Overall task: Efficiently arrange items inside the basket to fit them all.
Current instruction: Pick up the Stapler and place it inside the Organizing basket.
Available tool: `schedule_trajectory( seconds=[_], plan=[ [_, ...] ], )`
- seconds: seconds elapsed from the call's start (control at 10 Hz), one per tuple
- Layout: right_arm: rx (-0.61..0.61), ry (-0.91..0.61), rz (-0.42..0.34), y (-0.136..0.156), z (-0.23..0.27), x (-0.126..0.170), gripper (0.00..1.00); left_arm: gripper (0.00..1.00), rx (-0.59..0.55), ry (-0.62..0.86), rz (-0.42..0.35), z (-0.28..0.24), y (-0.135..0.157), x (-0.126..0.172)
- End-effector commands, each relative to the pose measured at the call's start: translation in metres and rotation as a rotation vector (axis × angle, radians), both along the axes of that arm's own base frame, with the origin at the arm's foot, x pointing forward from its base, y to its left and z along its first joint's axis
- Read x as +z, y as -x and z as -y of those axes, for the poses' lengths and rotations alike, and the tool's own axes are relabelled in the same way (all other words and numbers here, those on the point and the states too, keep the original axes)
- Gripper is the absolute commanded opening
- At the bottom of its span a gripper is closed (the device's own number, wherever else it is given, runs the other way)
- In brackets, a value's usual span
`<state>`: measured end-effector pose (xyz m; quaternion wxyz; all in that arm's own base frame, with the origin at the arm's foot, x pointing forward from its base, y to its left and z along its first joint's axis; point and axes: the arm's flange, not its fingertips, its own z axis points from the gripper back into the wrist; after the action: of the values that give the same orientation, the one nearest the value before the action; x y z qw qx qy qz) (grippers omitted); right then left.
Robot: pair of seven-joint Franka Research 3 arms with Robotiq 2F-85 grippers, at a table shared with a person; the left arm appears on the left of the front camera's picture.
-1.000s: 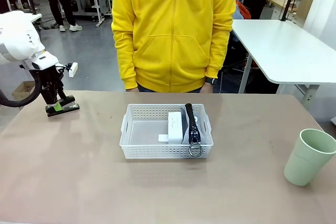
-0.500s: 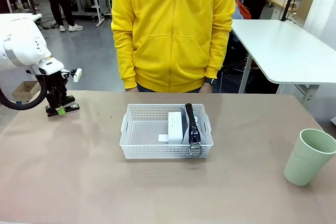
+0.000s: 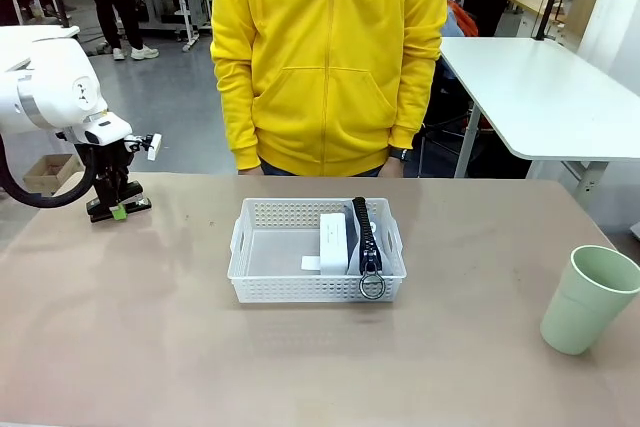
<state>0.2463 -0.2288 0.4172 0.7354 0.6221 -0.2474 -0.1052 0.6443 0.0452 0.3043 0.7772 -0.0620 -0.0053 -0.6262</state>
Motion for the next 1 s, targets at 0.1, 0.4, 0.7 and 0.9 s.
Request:
schedule_trajectory(
  seconds=[0.1,0.4,0.7,0.9],
  plan=[
    [-0.006,-0.017,0.010,-0.0009,-0.0005,0.0032,1.00,1.00,0.013,-0.053,0.021,0.0012,-0.0037,-0.0047],
    [-0.006,-0.017,0.010,-0.0009,-0.0005,0.0032,1.00,1.00,0.038,-0.086,0.117,0.0059,0.0020,-0.0075],
    [-0.006,-0.017,0.010,-0.0009,-0.0005,0.0032,1.00,1.00,0.044,-0.104,0.105,0.0078,-0.0006,-0.0109],
    [-0.006,-0.017,0.010,-0.0009,-0.0005,0.0032,1.00,1.00,0.045,-0.097,0.099,0.0067,-0.0014,-0.0107]
  ],
)
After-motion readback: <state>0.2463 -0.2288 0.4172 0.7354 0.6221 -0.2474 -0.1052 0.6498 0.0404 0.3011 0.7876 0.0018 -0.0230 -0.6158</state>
